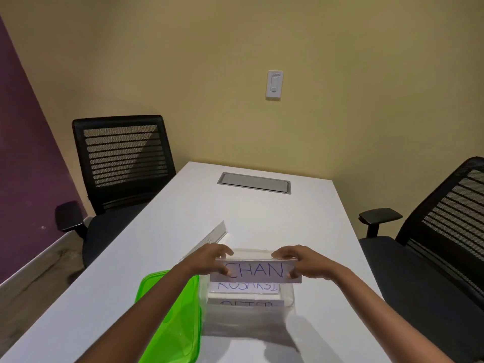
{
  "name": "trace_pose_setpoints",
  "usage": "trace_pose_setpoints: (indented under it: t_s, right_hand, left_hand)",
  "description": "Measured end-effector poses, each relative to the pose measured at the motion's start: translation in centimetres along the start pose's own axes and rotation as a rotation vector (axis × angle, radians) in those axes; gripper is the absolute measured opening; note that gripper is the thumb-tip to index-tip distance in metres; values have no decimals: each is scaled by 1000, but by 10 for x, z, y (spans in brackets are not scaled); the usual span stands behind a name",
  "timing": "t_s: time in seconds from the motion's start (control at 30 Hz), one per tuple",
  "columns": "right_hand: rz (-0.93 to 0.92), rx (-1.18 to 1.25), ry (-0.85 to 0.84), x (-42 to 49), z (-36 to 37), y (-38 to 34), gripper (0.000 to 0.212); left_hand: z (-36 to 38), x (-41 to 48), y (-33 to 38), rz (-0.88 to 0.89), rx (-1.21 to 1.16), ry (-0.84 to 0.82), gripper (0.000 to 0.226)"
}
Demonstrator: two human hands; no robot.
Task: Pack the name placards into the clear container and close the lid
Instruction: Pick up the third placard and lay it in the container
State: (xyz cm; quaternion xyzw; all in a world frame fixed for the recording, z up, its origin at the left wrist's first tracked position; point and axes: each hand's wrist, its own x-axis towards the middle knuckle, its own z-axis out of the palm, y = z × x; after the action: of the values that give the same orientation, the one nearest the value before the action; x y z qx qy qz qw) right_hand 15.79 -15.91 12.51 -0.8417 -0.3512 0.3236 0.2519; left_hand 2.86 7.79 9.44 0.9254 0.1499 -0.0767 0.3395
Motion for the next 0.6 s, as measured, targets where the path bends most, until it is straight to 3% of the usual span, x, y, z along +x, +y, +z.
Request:
trace_pose_setpoints:
  t_s: [0.2,0.43,0.6]
  right_hand:
    - [-3,-231,-55,30,9,9,64]
    - [2,-340,-93,62,22,26,64]
    - [-10,-432,-92,85,35,36,62]
  left_hand:
    - [15,21,-15,-46,101,-91,58]
    - [32,52,-17,-71,513,-156,59]
    - [43,74,-27,-79,611,-204,62]
